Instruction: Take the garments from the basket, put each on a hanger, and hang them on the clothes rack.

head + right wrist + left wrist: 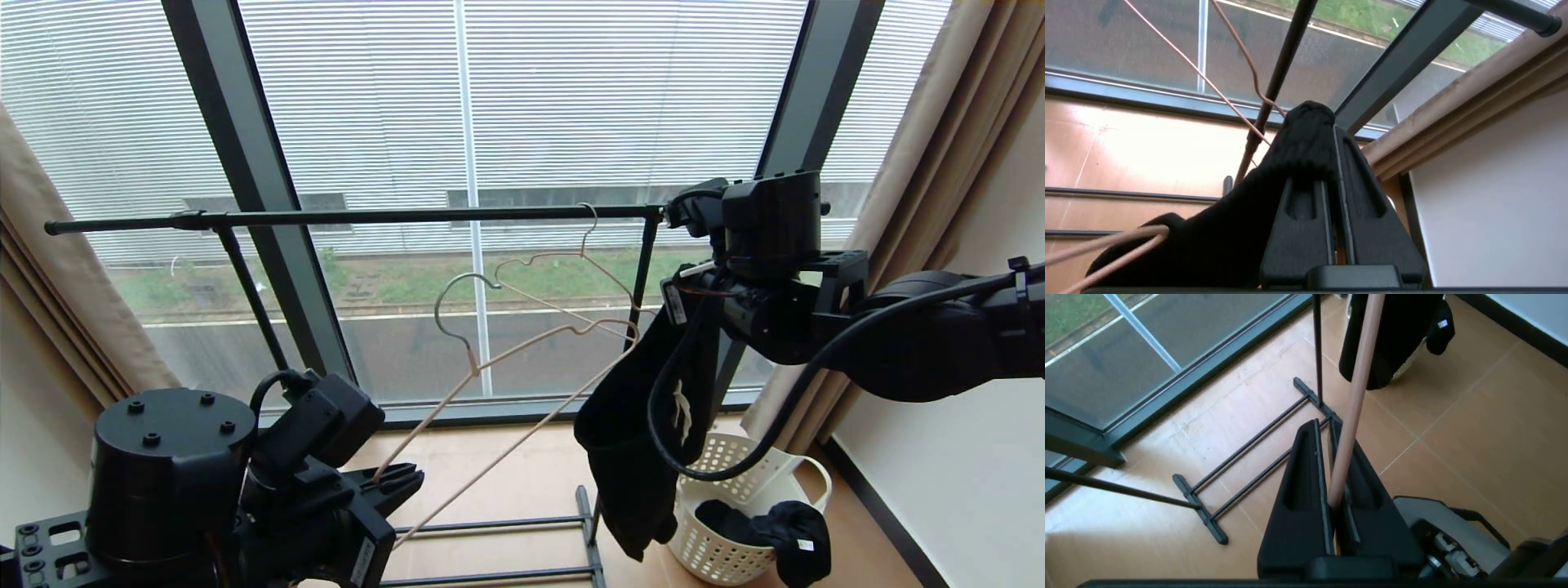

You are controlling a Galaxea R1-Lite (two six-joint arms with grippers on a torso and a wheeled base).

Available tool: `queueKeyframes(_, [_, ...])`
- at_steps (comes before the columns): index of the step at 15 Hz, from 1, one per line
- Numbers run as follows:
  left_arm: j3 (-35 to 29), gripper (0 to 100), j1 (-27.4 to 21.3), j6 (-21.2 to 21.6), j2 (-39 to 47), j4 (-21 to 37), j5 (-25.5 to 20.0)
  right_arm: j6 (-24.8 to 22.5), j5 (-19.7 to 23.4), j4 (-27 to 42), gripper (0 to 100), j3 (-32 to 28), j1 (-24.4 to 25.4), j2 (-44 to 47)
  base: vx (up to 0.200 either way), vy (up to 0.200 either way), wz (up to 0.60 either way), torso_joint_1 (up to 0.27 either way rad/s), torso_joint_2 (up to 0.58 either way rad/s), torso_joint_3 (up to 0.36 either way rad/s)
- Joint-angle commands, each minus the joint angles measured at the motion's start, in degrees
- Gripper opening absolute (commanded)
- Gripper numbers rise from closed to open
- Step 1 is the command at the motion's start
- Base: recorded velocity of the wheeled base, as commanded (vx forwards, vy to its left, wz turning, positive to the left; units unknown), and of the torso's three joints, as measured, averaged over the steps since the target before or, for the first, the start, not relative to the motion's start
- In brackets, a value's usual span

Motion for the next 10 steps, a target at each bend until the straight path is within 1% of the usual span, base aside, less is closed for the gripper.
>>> queueKeyframes(1, [0.14,0,-1.33,0.25,0.49,0.00,-0.25,0.00,0.01,-0.08,0,-0.02,0.03,0.15,0.000,0.000,0.00,0.000,0.00,0.000])
queueKeyframes(4, [0.22,0,-2.47,1.48,1.28,0.00,-0.34,0.00,0.01,-0.08,0,0.07,0.03,0.06,0.000,0.000,0.00,0.000,0.00,0.000])
queueKeyframes(5, [-0.48,0,-2.56,1.48,3.03,-0.18,-0.16,0.00,0.01,-0.08,0,0.07,0.12,-0.03,0.000,0.000,0.00,0.000,0.00,0.000])
queueKeyframes(7, [-1.01,0,-2.39,1.40,4.88,-1.94,-0.16,0.09,-0.34,-0.08,0,0.07,0.21,-0.20,0.000,0.000,0.00,0.000,0.00,0.000])
queueKeyframes(8, [-1.27,0,-2.30,1.13,6.99,-3.96,-0.08,0.18,-1.39,-0.08,0,0.24,0.30,-0.20,0.000,0.000,0.00,0.000,0.00,0.000])
queueKeyframes(10, [-2.24,0,-2.12,0.96,10.24,-7.04,0.10,0.18,-1.92,-0.08,0,0.42,0.65,-0.29,0.000,0.000,0.00,0.000,0.00,0.000])
